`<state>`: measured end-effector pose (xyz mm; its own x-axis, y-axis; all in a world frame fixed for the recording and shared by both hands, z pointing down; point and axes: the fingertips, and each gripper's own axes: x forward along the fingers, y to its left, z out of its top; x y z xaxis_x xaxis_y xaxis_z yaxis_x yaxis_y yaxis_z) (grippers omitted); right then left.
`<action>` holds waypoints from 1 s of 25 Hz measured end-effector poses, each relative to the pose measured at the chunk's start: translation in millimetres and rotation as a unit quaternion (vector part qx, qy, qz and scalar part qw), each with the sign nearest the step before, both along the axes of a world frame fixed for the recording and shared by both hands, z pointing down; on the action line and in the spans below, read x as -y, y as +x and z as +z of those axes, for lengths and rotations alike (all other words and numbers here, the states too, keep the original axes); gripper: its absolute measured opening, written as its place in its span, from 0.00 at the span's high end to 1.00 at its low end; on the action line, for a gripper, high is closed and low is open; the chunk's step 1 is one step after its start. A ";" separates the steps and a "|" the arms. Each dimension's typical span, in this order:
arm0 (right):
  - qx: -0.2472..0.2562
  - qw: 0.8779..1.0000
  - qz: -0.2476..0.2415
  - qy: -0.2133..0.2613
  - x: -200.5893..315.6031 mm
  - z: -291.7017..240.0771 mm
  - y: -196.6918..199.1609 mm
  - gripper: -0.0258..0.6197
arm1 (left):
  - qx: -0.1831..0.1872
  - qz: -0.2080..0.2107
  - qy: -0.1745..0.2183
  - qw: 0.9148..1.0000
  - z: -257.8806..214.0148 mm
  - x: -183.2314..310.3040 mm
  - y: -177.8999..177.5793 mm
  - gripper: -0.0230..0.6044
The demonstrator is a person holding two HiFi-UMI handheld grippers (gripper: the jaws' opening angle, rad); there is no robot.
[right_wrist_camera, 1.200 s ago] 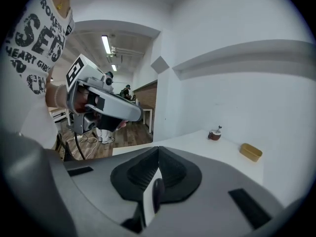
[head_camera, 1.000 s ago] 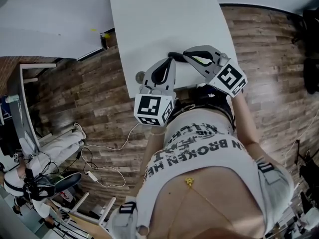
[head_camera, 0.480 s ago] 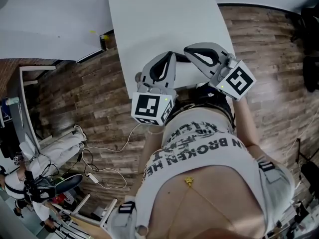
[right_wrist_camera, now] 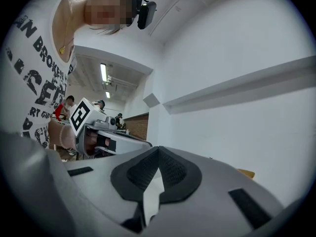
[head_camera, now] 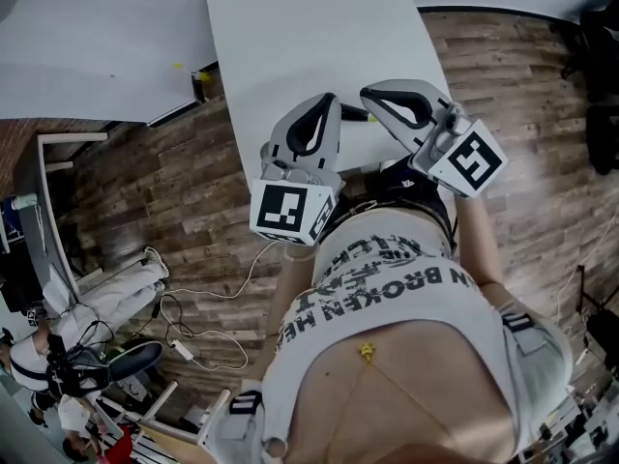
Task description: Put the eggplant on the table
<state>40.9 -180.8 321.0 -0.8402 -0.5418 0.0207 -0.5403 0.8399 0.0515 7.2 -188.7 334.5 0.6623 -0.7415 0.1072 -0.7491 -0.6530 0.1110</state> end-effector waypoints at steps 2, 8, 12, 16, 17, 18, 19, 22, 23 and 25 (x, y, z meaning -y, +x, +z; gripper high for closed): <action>0.004 1.000 0.002 0.001 -0.3 -2.1 0.6 0.95 | -0.001 0.002 0.002 1.000 -0.9 -0.7 0.2 0.96; 0.008 1.000 0.005 0.008 -5.1 -11.4 4.5 0.95 | -0.003 0.006 0.009 1.000 -8.4 -5.6 2.4 0.96; 0.008 1.000 0.005 0.014 -6.9 -14.5 5.1 0.95 | 0.000 0.014 0.014 1.000 -11.8 -6.4 4.7 0.96; 0.008 1.000 0.007 0.016 -3.4 -16.2 6.4 0.95 | -0.001 0.020 0.014 1.000 -10.4 -1.5 7.3 0.96; 0.008 1.000 0.007 0.017 -3.8 -17.7 6.9 0.95 | -0.002 0.022 0.014 1.000 -11.0 -1.8 8.1 0.96; 0.008 1.000 0.009 0.018 -4.3 -18.8 7.5 0.95 | -0.002 0.023 0.014 1.000 -11.7 -2.2 8.8 0.96; 0.007 1.000 0.010 0.018 -4.7 -19.3 8.2 0.95 | -0.003 0.024 0.014 1.000 -12.2 -2.6 9.4 0.96; 0.006 1.000 0.014 0.016 -4.5 -19.1 10.7 0.95 | -0.004 0.028 0.015 0.999 -12.5 -2.1 11.1 0.96; 0.007 1.000 0.015 0.016 -4.4 -19.1 11.5 0.95 | -0.005 0.029 0.015 0.999 -12.4 -1.9 11.7 0.96; 0.009 1.000 0.016 0.016 -4.5 -19.2 12.9 0.95 | -0.005 0.031 0.014 0.999 -12.1 -1.9 12.6 0.96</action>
